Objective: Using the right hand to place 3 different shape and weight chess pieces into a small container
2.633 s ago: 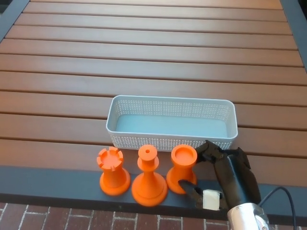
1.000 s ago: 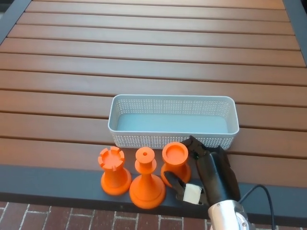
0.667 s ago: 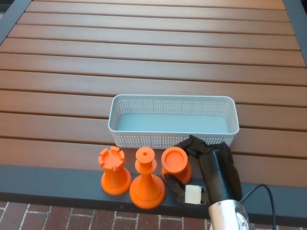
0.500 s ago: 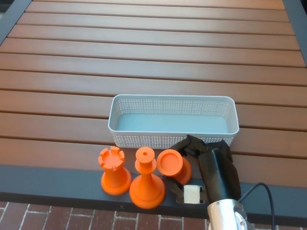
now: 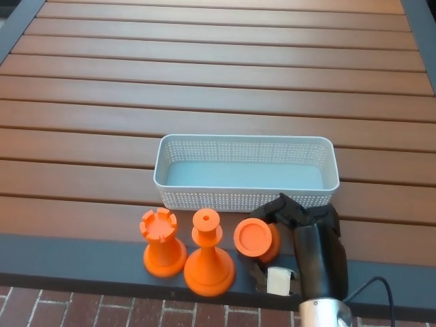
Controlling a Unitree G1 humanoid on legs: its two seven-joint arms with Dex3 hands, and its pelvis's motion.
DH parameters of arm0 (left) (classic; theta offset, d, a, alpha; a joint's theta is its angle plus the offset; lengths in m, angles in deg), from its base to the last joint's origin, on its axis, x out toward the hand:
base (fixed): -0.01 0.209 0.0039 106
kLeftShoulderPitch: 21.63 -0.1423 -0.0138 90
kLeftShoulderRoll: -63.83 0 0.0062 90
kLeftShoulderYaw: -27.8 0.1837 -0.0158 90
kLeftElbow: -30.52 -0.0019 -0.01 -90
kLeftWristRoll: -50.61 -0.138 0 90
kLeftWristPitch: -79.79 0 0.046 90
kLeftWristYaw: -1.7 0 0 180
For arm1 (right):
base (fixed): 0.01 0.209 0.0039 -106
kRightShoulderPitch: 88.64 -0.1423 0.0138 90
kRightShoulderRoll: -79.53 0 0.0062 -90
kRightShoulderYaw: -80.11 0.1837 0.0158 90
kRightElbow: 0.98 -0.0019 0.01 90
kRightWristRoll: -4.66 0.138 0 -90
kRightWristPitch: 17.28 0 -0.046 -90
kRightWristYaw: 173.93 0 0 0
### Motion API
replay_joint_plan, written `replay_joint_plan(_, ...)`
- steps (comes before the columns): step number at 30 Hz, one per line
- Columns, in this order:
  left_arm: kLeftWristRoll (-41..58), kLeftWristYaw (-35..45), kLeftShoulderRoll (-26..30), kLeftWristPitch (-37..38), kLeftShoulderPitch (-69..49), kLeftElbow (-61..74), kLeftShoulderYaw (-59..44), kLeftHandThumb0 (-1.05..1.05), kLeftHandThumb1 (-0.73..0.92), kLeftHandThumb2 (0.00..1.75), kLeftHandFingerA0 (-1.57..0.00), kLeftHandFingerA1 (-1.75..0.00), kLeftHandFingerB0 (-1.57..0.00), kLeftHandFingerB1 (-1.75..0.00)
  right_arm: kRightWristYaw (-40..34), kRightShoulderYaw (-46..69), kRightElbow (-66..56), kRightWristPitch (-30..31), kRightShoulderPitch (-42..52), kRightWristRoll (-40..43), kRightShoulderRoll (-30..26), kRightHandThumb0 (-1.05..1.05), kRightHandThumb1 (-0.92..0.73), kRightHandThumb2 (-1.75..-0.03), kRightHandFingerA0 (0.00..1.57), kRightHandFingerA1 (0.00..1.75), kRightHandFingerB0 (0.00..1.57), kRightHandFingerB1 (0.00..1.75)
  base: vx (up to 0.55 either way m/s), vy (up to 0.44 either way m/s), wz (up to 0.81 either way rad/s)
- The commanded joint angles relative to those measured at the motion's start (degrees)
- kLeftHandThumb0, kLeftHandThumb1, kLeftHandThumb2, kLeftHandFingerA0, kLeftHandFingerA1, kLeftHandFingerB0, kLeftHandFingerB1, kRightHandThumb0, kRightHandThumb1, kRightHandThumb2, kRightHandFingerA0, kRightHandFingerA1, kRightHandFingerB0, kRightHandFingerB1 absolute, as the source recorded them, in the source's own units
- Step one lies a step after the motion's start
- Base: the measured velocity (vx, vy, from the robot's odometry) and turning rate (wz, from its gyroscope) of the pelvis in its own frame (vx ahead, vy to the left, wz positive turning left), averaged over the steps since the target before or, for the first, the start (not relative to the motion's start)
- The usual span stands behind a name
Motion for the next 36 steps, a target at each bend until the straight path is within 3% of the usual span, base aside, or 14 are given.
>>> replay_joint_plan(1, -0.03, 0.96, -0.45, -2.49, -1.92, -0.84, -0.02, -0.14, 0.26, 1.63, -1.29, -1.62, -1.15, -1.49, -10.2, 2.13, 4.94, -11.51, 0.41, 1.74, 2.12, -0.3, -0.57, -1.18, 1.56, 1.6, 1.45, 1.57, 0.0, 0.0, 0.0)
replay_joint_plan(2, 0.48, 1.41, -0.63, -2.76, -2.01, -0.7, -0.13, -0.14, 0.26, 1.63, -1.29, -1.62, -1.15, -1.49, -10.62, 2.27, 5.35, -12.1, 0.23, 1.72, 2.11, -0.3, -0.57, -1.18, 1.56, 1.6, 1.45, 1.57, 0.0, 0.0, 0.0)
replay_joint_plan(3, 0.69, 1.63, -0.68, -2.82, -2.03, -0.79, -0.19, -0.14, 0.25, 1.6, -1.28, -1.62, -1.14, -1.49, -11.44, 2.58, 6.15, -13.45, -0.12, 1.91, 2.17, -0.44, -0.55, -1.2, 1.47, 1.51, 1.4, 1.48, 0.0, 0.0, 0.0)
replay_joint_plan(6, 0.66, 1.8, -0.63, -2.91, -1.93, -1.01, -0.23, -0.15, 0.26, 1.63, -1.27, -1.62, -1.13, -1.48, -13.55, 3.57, 8.26, -17.42, -0.99, 2.34, 2.15, -0.3, -0.56, -1.22, 1.5, 1.58, 1.41, 1.55, 0.0, 0.0, 0.0)
replay_joint_plan(7, 0.59, 1.74, -0.67, -2.97, -1.92, -0.98, -0.2, -0.14, 0.24, 1.63, -1.24, -1.62, -1.12, -1.47, -13.57, 4.12, 8.84, -19.16, -1.12, 3.45, 2.5, -0.38, -0.52, -1.22, 1.41, 1.45, 1.39, 1.44, 0.0, 0.0, 0.0)
replay_joint_plan(8, 0.53, 1.69, -0.7, -3.01, -1.92, -0.96, -0.19, -0.14, 0.24, 1.63, -1.24, -1.62, -1.12, -1.47, -13.55, 4.52, 9.31, -20.39, -1.23, 4.25, 2.77, -0.38, -0.52, -1.22, 1.41, 1.45, 1.39, 1.44, 0.0, 0.0, 0.0)
replay_joint_plan(9, 0.3, 1.56, -0.68, -2.65, -1.68, -1.39, -0.2, -0.17, 0.23, 1.66, -1.28, -1.57, -1.15, -1.44, -12.21, 5.75, 9.66, -22.87, -1.0, 7.79, 4.24, -0.28, -0.5, -1.22, 1.5, 1.45, 1.41, 1.41, 0.0, 0.0, 0.0)
replay_joint_plan(12, 1.56, 2.84, -1.17, -2.66, -1.64, -1.43, -0.61, -0.16, 0.24, 1.63, -1.28, -1.57, -1.16, -1.42, -8.79, 7.77, 8.84, -24.56, -0.02, 14.64, 7.43, -0.33, -0.47, -1.23, 1.53, 1.43, 1.47, 1.39, 0.0, 0.0, 0.0)
replay_joint_plan(15, 0.93, 2.34, -1.06, -2.42, -1.85, -1.42, -0.53, -0.18, 0.27, 1.61, -1.32, -1.59, -1.16, -1.44, -6.16, 9.17, 8.82, -26.48, 0.35, 19.45, 9.55, -0.22, -0.48, -1.25, 1.57, 1.41, 1.45, 1.34, 0.0, 0.0, 0.0)
replay_joint_plan(25, -0.02, 0.82, -0.75, -2.02, -2.46, -1.32, -0.52, -0.16, 0.26, 1.61, -1.31, -1.55, -1.15, -1.43, 0.8, 8.35, 5.5, -28.44, 2.34, 28.85, 11.79, -0.19, -0.47, -1.27, 1.57, 1.36, 1.46, 1.29, 0.0, 0.0, 0.0)
replay_joint_plan(28, 0.25, 0.89, -0.64, -2.42, -2.14, -1.22, -0.69, -0.17, 0.23, 1.65, -1.33, -1.56, -1.17, -1.45, 3.68, 6.04, 1.48, -26.05, 3.93, 31.7, 12.15, -0.24, -0.45, -1.26, 1.57, 1.33, 1.47, 1.26, 0.0, 0.0, 0.0)
replay_joint_plan(36, 0.45, 0.56, -0.15, -1.86, -2.48, -1.62, -1.38, -0.15, 0.23, 1.64, -1.31, -1.55, -1.18, -1.44, 5.71, 1.54, -5.75, -23.23, 7.16, 30.82, 9.41, -0.27, -0.45, -1.23, 1.53, 1.32, 1.41, 1.23, 0.0, 0.0, 0.0)
